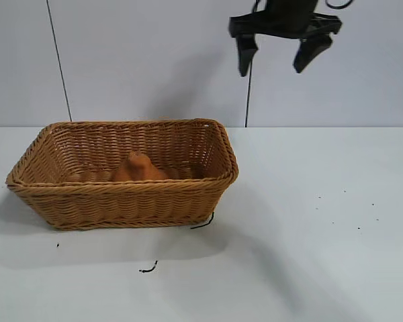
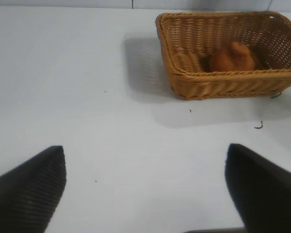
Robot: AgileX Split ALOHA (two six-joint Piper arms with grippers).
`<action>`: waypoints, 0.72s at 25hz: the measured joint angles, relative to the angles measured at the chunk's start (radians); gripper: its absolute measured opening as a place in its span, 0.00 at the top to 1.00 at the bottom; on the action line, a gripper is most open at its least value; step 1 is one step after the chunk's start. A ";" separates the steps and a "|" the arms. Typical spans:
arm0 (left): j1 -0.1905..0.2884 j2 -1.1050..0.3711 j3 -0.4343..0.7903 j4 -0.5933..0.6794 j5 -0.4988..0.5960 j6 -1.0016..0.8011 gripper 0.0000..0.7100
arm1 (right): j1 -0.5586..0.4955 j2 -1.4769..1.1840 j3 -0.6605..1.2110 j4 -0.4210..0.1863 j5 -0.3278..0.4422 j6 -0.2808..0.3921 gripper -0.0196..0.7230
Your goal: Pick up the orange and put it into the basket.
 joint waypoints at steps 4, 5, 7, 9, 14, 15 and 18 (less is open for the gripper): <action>0.000 0.000 0.000 0.000 0.000 0.000 0.10 | -0.104 0.000 0.000 -0.002 0.044 0.000 0.04; 0.000 0.000 0.000 0.000 0.000 0.000 0.10 | -0.125 0.000 0.000 -0.003 0.055 0.000 0.04; 0.000 0.000 0.000 0.000 0.000 0.000 0.10 | -0.159 0.000 0.000 -0.004 0.061 0.000 0.04; 0.000 0.000 0.000 0.000 0.000 0.000 0.10 | -0.185 -0.001 0.010 0.003 0.061 0.000 0.04; 0.000 0.000 0.000 0.000 -0.001 0.000 0.10 | -0.201 -0.063 0.151 0.016 0.060 -0.033 0.04; 0.000 0.000 0.000 0.000 -0.001 0.000 0.10 | -0.201 -0.087 0.194 0.020 0.059 -0.038 0.04; 0.000 0.000 0.000 0.000 -0.001 0.000 0.10 | -0.201 -0.201 0.367 0.024 0.059 -0.048 0.04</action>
